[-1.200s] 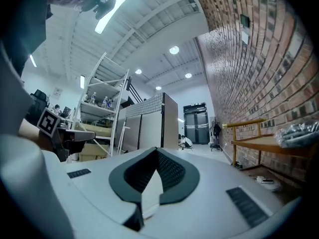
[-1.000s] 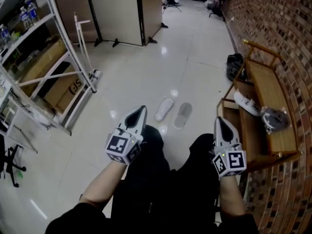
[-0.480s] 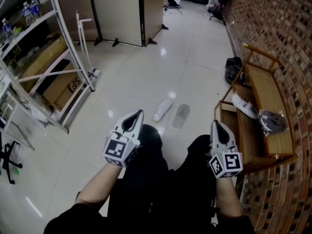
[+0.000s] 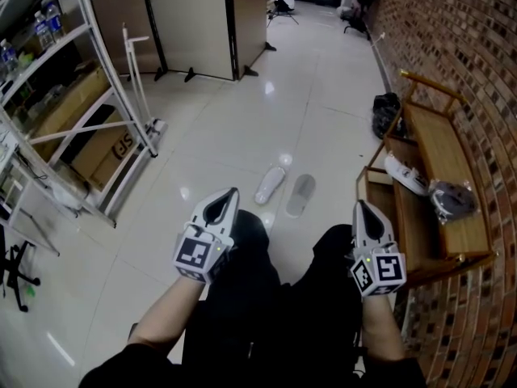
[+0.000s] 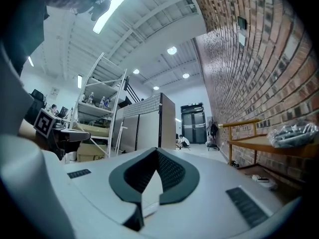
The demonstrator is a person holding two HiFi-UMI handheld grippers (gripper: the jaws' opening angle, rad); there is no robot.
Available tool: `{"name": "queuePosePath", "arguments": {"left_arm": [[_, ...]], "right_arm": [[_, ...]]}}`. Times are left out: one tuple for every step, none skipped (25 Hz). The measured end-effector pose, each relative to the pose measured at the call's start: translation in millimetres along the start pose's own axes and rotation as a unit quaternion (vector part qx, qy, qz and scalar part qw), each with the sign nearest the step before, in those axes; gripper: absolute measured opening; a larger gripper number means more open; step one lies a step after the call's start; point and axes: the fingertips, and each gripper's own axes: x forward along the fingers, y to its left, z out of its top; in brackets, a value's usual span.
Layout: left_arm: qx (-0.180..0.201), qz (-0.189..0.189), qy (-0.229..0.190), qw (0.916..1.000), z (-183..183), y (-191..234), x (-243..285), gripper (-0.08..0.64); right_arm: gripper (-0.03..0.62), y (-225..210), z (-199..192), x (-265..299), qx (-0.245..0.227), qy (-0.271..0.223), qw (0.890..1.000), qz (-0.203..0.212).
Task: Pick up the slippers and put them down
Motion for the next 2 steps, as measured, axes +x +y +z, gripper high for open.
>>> {"name": "queuePosePath", "arguments": {"left_arm": [[-0.002, 0.0, 0.001, 1.0, -0.8, -0.1, -0.2, 0.005], [-0.003, 0.0, 0.002, 1.0, -1.5, -0.1, -0.5, 0.005]], "right_arm": [[0.009, -1.6, -0.9, -0.6, 0.0, 0.0, 1.0, -0.001], [0.009, -3.0, -1.7, -1.2, 0.0, 0.0, 1.0, -0.002]]}}
